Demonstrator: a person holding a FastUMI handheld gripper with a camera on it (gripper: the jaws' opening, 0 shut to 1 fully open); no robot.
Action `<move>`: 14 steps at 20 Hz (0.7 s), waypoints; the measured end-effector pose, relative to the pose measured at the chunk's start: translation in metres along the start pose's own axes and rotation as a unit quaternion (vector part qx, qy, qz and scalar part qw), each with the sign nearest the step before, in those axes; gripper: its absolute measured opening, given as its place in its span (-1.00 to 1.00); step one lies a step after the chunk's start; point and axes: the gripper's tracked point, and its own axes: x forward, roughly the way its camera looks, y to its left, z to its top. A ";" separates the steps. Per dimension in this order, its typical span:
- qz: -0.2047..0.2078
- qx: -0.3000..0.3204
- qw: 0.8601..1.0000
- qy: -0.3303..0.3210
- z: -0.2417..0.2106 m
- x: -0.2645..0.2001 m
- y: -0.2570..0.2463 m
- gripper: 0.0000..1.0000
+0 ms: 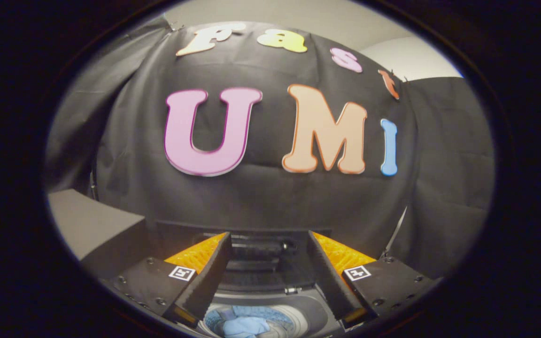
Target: Put the clothes into the washing machine and then close the washing machine lid.
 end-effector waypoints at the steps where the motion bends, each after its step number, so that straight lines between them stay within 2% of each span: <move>1: 0.004 0.003 1.000 -0.013 0.011 0.007 0.001 0.98; 3: 0.011 0.002 1.000 -0.026 0.030 0.024 0.009 0.97; 7: 0.026 0.011 0.999 -0.037 0.035 0.069 0.034 0.97; 11: 0.025 0.013 1.000 0.013 -0.007 0.125 0.055 0.97; 14: 0.020 0.004 0.998 0.058 -0.041 0.145 0.068 0.95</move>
